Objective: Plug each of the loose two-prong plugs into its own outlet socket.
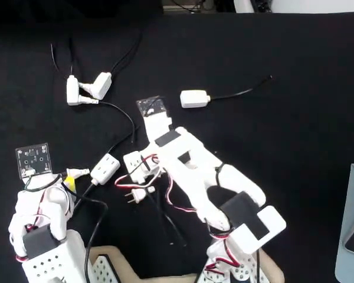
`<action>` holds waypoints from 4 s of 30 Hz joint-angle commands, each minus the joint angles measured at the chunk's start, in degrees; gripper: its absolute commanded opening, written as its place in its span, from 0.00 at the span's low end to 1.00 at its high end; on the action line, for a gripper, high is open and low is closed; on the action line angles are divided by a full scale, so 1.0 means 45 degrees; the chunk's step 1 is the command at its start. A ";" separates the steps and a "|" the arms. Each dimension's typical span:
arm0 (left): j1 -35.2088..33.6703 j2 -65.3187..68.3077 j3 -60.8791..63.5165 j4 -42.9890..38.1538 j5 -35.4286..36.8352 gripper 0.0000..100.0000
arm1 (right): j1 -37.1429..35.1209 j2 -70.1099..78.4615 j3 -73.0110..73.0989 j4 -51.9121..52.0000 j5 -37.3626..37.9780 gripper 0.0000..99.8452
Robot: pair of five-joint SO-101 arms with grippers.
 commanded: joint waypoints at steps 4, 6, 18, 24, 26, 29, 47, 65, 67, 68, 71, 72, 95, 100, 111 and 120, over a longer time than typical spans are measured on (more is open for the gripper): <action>-0.0107 -0.0098 -0.0068 0.0078 0.0000 0.23 | 0.0000 -0.0928 -0.0440 0.0313 0.0254 0.01; -0.0107 -0.0098 -0.0068 0.0078 0.0000 0.23 | 0.0137 -0.1495 -0.0440 0.0645 0.1192 0.01; -0.0107 -0.0098 -0.0068 0.0078 0.0000 0.23 | 0.3282 -0.2901 -0.0205 0.0899 -0.3263 0.01; -0.0107 -0.0098 -0.0068 0.0098 0.0000 0.23 | 0.4122 -0.2979 0.0166 0.0899 -0.6505 0.01; -0.0107 -0.0098 -0.0068 0.0098 0.0000 0.23 | 0.4259 -0.2940 0.0166 0.0899 -0.7736 0.01; -0.0107 -0.0098 -0.0068 0.0117 0.0000 0.23 | 0.4611 -0.2979 0.0186 0.0899 -0.9553 0.01; -0.0107 -0.0098 0.0107 0.0039 0.0000 0.23 | 0.4923 -0.2979 -0.2120 0.5118 -1.0901 0.34; -0.0107 -0.0098 0.0127 0.0039 0.0000 0.23 | 0.5021 -0.2979 -0.3995 0.9748 -0.0879 0.51; -0.0107 -0.0098 0.0127 0.0039 -0.0020 0.23 | 0.5001 -0.2979 -0.4015 0.9788 0.0606 0.51; -0.0107 -0.0098 0.0127 0.0039 -0.0020 0.23 | 0.5001 -0.2979 -0.3995 0.9827 0.1485 0.51; -0.0107 -0.0098 0.0127 0.0039 -0.0020 0.23 | 0.5158 -0.2979 -0.4034 0.9631 0.4161 0.52; -0.0107 -0.0098 0.0127 0.0039 -0.0020 0.23 | 0.5333 -0.2979 -0.4054 0.9631 0.4825 0.52; -0.0049 -0.0098 0.0264 0.0020 -0.0020 0.23 | 0.6076 -0.2452 -0.4523 0.9143 1.9067 0.51; -0.0049 -0.0098 0.0264 0.0020 -0.0020 0.23 | 0.5880 -0.0440 -0.5031 0.8498 1.9067 0.51; -0.0029 -0.0098 0.0283 0.0020 -0.0020 0.23 | 0.5744 0.2159 -0.7023 0.8420 1.9067 0.51; -0.0029 -0.0098 0.0283 0.0020 -0.0020 0.23 | 0.5646 0.3722 -0.7160 0.7717 1.9067 0.40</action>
